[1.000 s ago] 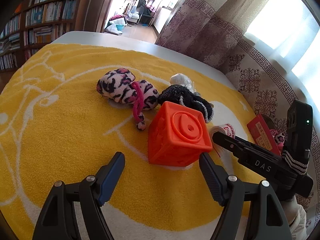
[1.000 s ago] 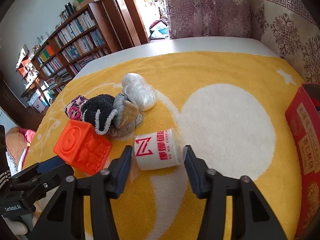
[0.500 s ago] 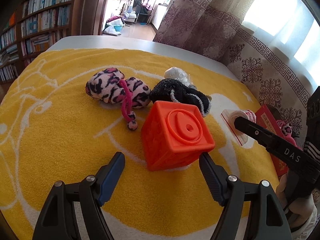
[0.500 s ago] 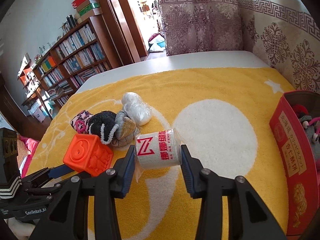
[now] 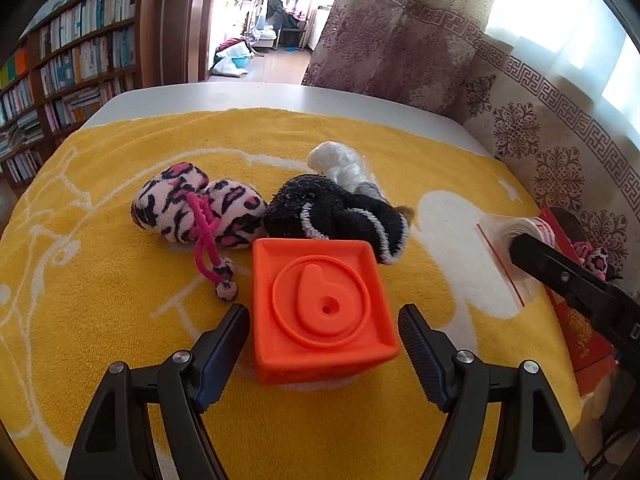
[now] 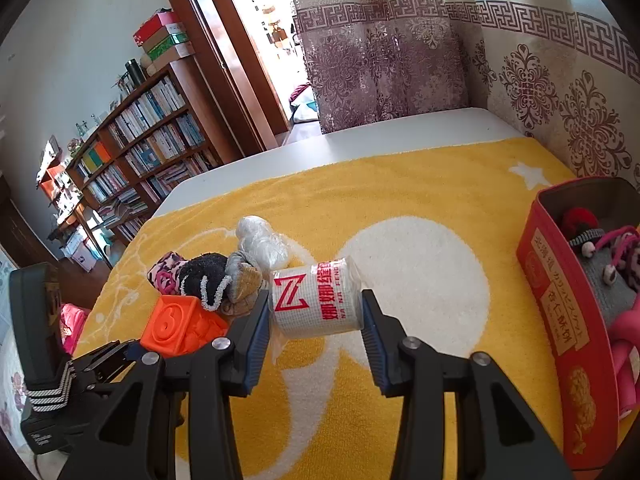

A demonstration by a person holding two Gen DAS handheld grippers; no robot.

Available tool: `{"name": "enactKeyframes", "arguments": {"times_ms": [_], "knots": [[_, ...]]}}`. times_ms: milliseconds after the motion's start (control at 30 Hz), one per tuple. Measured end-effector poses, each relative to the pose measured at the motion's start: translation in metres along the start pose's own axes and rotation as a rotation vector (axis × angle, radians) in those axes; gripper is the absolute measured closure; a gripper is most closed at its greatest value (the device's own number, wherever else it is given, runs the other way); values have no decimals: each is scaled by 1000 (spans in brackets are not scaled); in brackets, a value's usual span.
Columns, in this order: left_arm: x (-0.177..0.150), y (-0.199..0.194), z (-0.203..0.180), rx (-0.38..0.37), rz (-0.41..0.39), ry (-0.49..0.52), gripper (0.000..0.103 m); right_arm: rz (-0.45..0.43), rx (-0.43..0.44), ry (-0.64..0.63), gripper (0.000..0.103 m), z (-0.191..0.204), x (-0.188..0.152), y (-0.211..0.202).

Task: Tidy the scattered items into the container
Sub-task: 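Grasp the white Z-label paper cup with the right gripper while the left gripper grasps the orange cube, then carry the paper cup and orange cube into the tin box and open both grippers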

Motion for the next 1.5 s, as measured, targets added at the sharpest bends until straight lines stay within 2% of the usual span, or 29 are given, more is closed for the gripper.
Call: {"name": "enactKeyframes", "arguments": {"times_ms": [100,200,367,533,800,1200,1400,1500], "knots": [[3,4,3,-18,-21,-18,25,1,1,-1,56,0,0,0],[4,1,3,-28,-37,-2,40,7,2,-5,56,0,-1,1],[7,-12,5,-44,-66,-14,48,10,-2,-10,56,-1,-4,3],[12,-27,-1,-80,-96,-16,49,12,-6,-9,56,-2,-4,4],[10,-44,-26,-140,-115,35,50,0,-2,-5,56,-3,-2,3],[11,-57,-42,-174,-125,37,50,-42,0,20,56,-7,8,-11],[16,-66,-68,-212,-125,70,50,-125,-9,61,56,-27,19,-50],[20,-69,-91,-232,-125,109,50,-190,-64,85,56,-54,22,-82]]}}
Point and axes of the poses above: each gripper's, at about its wrist camera, not at the fingertips, and y roughly the way its jaws point, z to its left, x to its top, the point moved 10 cm from there along y, roughly the way its jaws point, and after that the axes turned 2 degrees about -y, right-handed, at the moved point
